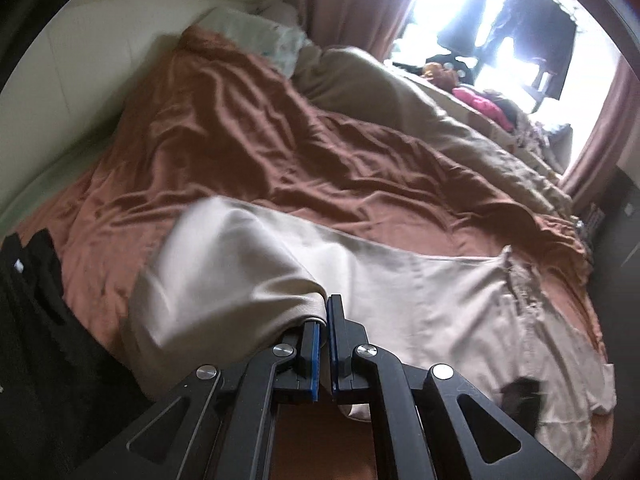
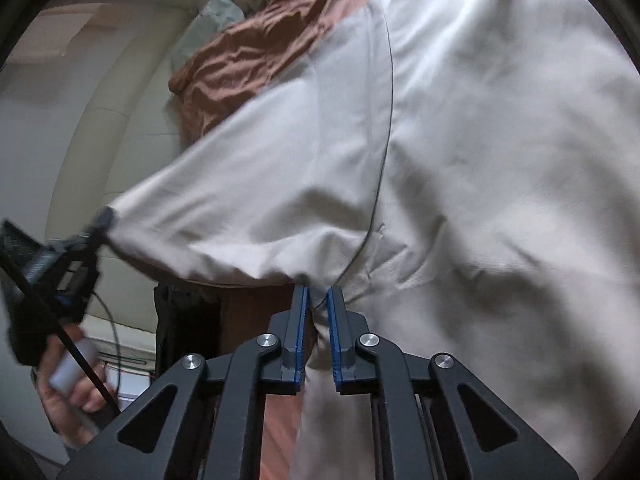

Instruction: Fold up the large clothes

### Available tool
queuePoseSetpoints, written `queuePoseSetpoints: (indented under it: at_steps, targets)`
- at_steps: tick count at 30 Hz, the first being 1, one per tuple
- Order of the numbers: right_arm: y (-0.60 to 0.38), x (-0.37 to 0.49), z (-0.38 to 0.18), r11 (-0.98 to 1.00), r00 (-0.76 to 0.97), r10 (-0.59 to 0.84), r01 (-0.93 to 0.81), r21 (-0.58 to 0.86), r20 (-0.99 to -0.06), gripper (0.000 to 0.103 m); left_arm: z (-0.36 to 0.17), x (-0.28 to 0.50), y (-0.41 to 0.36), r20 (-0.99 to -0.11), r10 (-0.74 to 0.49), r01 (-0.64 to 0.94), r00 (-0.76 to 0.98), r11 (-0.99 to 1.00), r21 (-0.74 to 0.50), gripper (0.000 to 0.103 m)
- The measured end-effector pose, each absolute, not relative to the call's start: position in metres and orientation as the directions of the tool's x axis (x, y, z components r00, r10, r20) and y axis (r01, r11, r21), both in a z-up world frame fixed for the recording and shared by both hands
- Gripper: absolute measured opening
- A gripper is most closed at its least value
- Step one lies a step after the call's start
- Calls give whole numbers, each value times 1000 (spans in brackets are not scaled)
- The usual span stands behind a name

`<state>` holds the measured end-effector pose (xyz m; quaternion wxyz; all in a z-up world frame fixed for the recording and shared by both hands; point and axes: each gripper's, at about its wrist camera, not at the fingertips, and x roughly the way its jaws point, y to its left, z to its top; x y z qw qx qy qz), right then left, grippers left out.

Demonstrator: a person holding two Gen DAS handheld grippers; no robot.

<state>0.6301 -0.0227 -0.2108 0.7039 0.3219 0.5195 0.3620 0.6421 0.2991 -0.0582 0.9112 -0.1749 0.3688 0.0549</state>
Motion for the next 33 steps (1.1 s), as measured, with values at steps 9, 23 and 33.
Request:
queuePoseSetpoints:
  at_steps: [9, 23, 33]
  targets:
    - [-23, 640, -192, 576, 208, 817, -248, 779, -538, 7, -23, 641, 244, -643, -160, -86, 749, 939, -333, 3]
    - [-157, 570, -146, 646, 454, 721, -166, 745, -524, 75, -39, 634, 144, -653, -362, 157, 665, 923, -353, 3]
    - [-236, 520, -126, 621, 549, 674, -57, 782, -495, 75, -79, 619, 96, -708, -493, 192, 505, 864, -465, 15]
